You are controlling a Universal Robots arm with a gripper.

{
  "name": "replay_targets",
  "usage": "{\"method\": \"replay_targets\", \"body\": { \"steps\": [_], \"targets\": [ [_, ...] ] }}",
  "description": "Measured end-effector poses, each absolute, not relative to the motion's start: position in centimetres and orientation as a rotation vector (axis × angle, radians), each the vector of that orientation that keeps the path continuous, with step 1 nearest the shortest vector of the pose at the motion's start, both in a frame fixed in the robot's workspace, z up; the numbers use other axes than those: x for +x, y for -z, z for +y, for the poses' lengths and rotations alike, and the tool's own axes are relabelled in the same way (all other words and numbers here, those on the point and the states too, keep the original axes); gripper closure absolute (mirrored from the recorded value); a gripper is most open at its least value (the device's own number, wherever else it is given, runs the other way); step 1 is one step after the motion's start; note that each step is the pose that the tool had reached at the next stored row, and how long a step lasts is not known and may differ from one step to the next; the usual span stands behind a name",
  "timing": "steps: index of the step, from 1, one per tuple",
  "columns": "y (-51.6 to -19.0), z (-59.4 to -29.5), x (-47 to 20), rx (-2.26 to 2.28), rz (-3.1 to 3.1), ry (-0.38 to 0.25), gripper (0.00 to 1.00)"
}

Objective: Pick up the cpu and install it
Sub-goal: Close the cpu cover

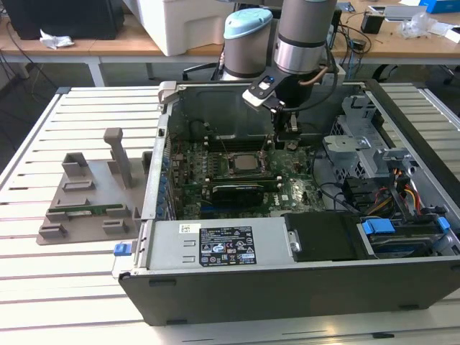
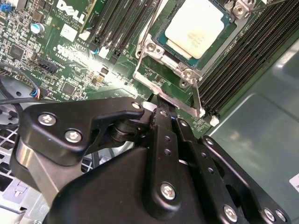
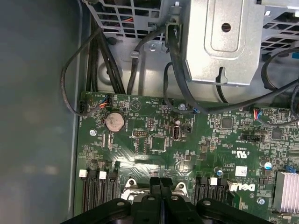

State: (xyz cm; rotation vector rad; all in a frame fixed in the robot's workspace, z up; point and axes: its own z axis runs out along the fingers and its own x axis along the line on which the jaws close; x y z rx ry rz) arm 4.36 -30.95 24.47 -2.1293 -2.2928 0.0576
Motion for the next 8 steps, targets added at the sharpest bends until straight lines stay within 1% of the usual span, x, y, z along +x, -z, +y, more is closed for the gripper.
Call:
{"method": "replay_targets", "body": {
  "steps": [8],
  "targets": [
    [-24.46, -30.95, 3.72, -2.129, -2.293, -0.058, 0.89]
  ]
}}
